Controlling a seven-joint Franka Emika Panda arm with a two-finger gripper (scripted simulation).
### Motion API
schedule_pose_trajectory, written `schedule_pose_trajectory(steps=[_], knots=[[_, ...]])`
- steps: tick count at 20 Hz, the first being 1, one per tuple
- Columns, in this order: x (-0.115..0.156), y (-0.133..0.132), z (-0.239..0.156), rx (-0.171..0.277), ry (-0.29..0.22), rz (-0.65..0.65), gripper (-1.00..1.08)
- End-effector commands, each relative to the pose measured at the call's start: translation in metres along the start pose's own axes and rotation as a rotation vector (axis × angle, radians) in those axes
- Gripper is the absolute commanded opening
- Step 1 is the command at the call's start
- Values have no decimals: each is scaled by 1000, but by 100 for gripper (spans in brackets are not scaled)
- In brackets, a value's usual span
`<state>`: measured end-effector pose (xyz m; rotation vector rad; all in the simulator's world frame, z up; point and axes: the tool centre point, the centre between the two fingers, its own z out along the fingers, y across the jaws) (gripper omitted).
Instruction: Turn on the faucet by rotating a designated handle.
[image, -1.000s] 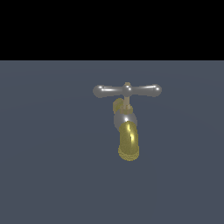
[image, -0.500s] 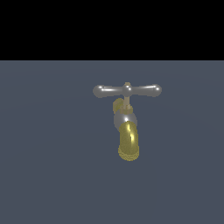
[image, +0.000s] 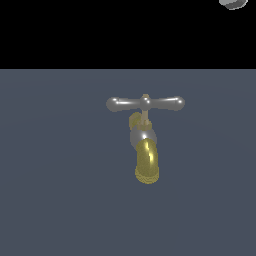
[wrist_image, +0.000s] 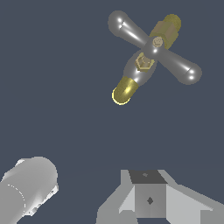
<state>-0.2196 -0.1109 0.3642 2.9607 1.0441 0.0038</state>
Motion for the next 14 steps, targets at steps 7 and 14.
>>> schedule_pose_trajectory(steps=[7,14], knots=[[6,29,37,-1,-2,-201,-100],[15,51,67,-2,-4,-361,-100]])
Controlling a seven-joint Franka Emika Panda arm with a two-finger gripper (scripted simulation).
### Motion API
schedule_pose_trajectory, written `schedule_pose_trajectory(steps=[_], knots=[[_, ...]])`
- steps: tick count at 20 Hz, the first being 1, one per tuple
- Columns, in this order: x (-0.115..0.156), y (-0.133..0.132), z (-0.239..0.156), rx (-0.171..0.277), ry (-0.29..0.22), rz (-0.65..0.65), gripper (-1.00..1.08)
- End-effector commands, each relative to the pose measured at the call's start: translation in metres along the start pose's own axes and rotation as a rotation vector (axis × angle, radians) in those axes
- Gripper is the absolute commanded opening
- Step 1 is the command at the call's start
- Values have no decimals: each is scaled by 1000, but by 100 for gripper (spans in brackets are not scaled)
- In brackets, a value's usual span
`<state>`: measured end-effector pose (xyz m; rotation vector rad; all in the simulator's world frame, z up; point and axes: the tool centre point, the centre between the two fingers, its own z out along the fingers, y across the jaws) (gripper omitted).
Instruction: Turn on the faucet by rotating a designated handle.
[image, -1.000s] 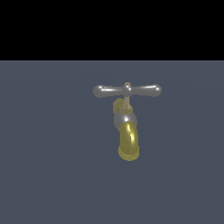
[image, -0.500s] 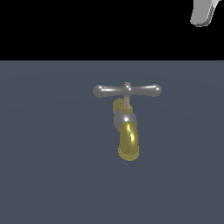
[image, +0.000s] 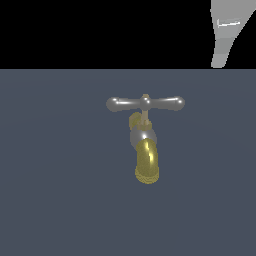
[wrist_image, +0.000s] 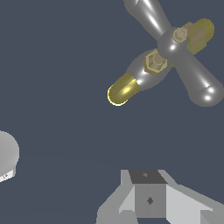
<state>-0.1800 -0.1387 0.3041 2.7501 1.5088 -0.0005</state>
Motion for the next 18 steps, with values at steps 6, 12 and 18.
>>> schedule_pose_trajectory(steps=[6,12,18], knots=[[5,24,30,-2,-2,-165,-100],[12,42,52,-2,-3,-285,-100],[20,56,72,-2,-3,-394,-100]])
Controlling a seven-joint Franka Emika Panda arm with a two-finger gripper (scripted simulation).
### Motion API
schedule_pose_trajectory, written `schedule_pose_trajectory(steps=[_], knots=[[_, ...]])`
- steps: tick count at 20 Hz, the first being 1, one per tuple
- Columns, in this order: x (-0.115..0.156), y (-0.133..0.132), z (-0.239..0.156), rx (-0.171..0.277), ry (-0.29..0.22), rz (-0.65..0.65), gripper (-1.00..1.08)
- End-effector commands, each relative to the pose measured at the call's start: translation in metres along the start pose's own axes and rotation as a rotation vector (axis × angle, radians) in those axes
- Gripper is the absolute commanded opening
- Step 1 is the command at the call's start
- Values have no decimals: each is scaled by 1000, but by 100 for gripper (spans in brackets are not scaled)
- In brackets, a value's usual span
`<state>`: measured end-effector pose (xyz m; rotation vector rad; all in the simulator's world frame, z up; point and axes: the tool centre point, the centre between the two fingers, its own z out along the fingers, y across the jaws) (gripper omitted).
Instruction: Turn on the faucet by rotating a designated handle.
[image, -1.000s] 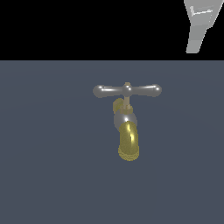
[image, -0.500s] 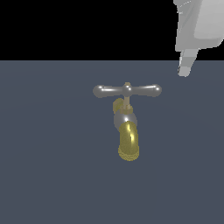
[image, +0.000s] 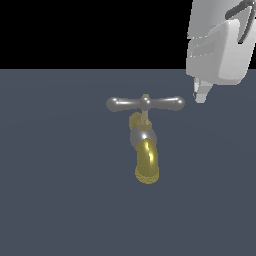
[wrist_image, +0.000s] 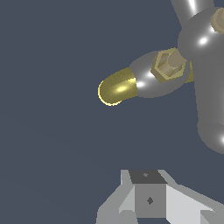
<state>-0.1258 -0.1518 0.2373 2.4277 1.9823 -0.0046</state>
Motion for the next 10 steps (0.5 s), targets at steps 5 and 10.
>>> schedule_pose_trajectory(steps=[5,10], knots=[[4,16,19,0,1,-107,-100],[8,24,30,1,3,-165,-100]])
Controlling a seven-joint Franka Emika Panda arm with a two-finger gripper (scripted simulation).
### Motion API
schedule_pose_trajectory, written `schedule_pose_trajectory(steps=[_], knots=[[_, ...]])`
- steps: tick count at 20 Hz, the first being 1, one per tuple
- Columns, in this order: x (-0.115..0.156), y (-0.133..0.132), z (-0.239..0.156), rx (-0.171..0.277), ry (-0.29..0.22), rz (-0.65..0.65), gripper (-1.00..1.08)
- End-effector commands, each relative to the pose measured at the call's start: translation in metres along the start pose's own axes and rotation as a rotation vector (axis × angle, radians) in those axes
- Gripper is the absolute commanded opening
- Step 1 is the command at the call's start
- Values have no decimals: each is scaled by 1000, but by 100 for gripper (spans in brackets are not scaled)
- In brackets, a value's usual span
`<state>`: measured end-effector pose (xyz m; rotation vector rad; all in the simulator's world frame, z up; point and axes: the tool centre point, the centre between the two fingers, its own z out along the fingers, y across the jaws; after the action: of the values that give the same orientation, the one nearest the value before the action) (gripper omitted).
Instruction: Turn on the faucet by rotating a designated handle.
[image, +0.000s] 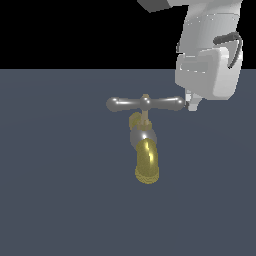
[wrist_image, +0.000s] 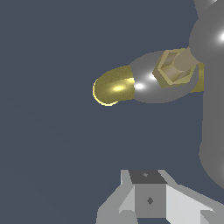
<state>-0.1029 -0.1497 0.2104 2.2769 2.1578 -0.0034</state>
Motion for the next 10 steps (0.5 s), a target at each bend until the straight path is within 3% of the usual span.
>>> schedule_pose_trajectory(steps=[1,10], knots=[[1,4,5,0,1,-26,-100],[4,11,13,1,4,-71,-100]])
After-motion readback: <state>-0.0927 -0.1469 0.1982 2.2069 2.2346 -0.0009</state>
